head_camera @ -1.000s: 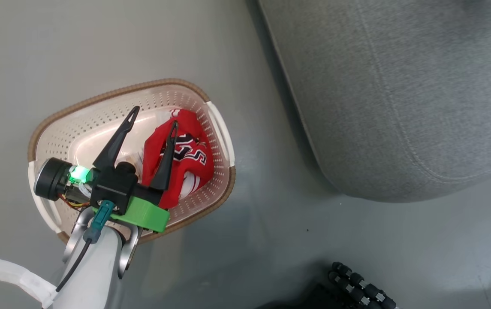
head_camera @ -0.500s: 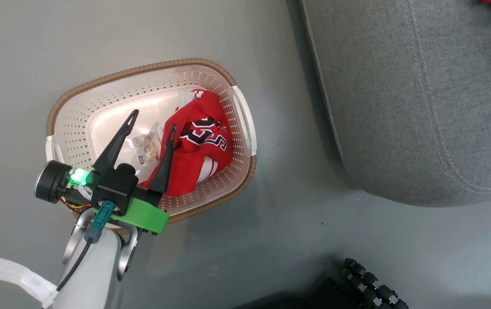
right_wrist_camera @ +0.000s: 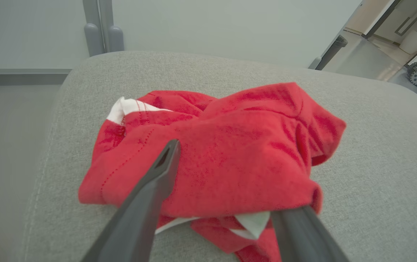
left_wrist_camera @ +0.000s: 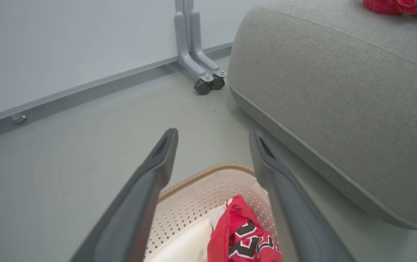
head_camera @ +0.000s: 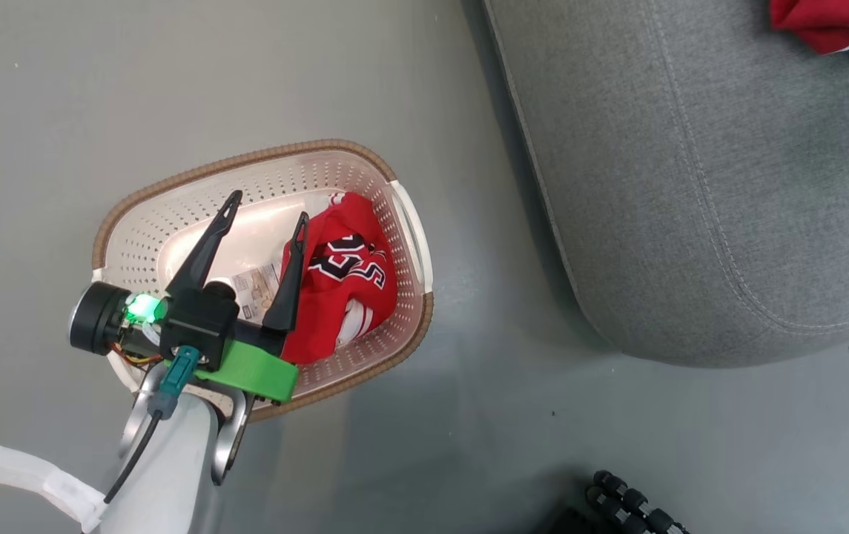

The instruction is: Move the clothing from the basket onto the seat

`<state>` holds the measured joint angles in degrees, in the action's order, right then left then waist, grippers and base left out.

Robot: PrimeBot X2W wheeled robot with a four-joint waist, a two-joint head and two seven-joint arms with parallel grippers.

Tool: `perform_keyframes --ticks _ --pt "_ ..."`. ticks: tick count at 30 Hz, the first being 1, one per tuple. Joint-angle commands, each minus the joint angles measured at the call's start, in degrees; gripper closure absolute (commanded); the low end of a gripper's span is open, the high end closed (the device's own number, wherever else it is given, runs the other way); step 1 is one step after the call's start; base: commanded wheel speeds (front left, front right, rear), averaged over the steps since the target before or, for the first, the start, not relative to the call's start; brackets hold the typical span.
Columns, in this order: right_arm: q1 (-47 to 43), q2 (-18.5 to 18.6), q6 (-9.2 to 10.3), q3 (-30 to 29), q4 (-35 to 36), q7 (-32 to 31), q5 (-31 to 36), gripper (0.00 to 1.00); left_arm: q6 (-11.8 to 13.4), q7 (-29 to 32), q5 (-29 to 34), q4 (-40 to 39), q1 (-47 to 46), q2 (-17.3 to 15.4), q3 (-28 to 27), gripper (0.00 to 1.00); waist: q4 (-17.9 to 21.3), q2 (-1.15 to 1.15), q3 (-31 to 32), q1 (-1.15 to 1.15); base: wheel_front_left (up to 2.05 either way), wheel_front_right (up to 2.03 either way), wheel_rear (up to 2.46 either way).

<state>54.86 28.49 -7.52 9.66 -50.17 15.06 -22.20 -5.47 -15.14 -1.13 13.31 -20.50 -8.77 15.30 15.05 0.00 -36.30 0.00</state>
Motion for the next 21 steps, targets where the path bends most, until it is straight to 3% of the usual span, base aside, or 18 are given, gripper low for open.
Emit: perform_keyframes --ticks 1,10,21 --pt "-1.3 -0.3 0.06 1.6 -0.2 0.2 -1.0 0.00 0.2 0.0 -0.9 0.1 0.9 0.3 -0.1 0.00 1.0 0.00 3.4 0.00 0.00 0.00 0.00" --pt "-6.0 3.1 0.07 10.2 4.3 0.2 -3.8 0.00 0.4 0.0 -1.9 0.7 4.3 3.2 -1.3 0.00 1.9 0.00 13.5 0.00 0.00 0.00 0.00" --pt "-13.4 4.5 0.07 6.0 22.5 0.2 -0.6 0.00 0.4 0.0 -2.8 0.0 9.7 5.3 -2.8 0.00 1.0 0.00 23.2 0.00 0.00 0.00 0.00"
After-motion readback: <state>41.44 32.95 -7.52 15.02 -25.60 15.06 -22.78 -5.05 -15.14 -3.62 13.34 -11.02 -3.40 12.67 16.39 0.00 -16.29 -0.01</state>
